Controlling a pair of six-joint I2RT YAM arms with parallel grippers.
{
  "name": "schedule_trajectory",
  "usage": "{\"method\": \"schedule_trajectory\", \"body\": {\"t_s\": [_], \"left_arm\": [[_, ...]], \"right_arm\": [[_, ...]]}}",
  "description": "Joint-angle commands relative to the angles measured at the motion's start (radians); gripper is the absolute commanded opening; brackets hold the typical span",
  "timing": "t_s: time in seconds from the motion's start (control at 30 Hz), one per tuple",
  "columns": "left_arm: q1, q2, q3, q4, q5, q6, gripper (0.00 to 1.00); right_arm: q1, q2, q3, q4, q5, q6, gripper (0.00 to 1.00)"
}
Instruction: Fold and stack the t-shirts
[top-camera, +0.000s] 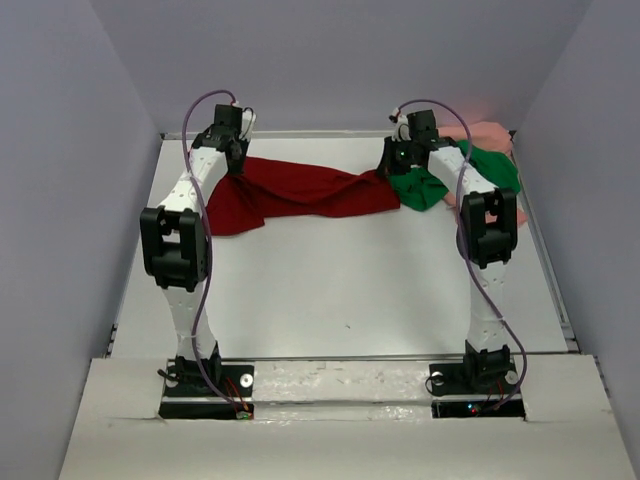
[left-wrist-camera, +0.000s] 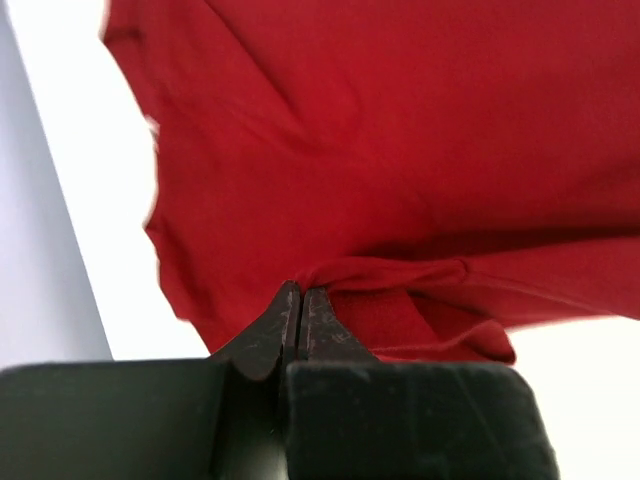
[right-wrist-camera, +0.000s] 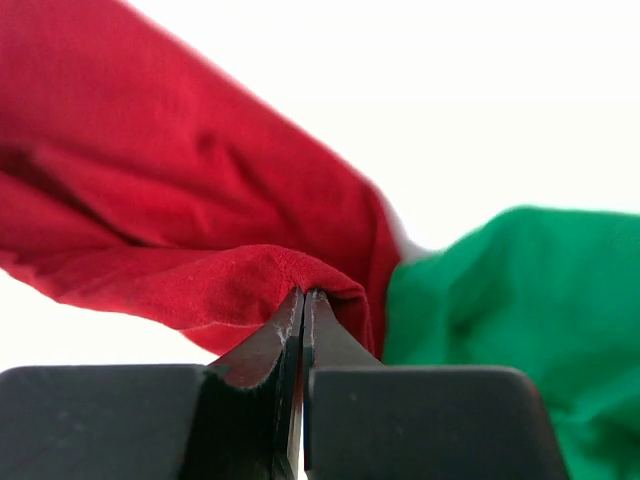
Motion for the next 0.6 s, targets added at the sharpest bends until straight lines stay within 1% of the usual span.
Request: {"method": "schedule_trajectory", "body": {"t_s": [0.0,0.07,0.17,0.3,0.33,0.37,0.4,0.43,0.47,0.5,0.53,0.57], "left_arm": [[0.043,0.046,0.148,0.075,-0.08,-0.001,0.0],[0.057,0.091,0.203,0.093,-0.117,-0.014,0.0],[0.074,0.147,0.272,0.112,-0.123,-0.033,0.0],[0.076,0.222,0.329,0.122,-0.135,-0.036,0.0],[0.076,0.255,0.343,0.122,-0.137,-0.036,0.02],[0.076,0.27,0.364,0.122,-0.137,-0.036,0.1],[0.077,0.287,0.372,0.118,-0.128,-0.036,0.21],[0.077,0.299,0.376,0.118,-0.12,-0.036,0.59],[0.077,0.319,0.375,0.122,-0.12,-0.041,0.75],[0.077,0.325,0.37,0.135,-0.126,-0.056,0.83],[0.076,0.331,0.351,0.144,-0.12,-0.056,0.99],[0.077,0.336,0.35,0.155,-0.12,-0.056,0.99]], "right_arm": [[0.01,0.037,0.125,0.09,0.096,0.03,0.0],[-0.002,0.057,0.152,0.109,0.138,0.047,0.0],[-0.013,0.081,0.172,0.144,0.181,0.066,0.0],[-0.013,0.11,0.203,0.15,0.221,0.062,0.0],[-0.013,0.124,0.214,0.152,0.231,0.06,0.0],[-0.013,0.13,0.218,0.152,0.231,0.057,0.0],[-0.013,0.136,0.223,0.152,0.228,0.054,0.22],[-0.013,0.141,0.222,0.15,0.215,0.05,0.4],[-0.013,0.143,0.212,0.152,0.21,0.042,0.57],[-0.013,0.144,0.208,0.152,0.208,0.04,0.78],[-0.013,0.146,0.193,0.156,0.198,0.031,0.93],[-0.013,0.149,0.189,0.156,0.19,0.024,0.93]]}}
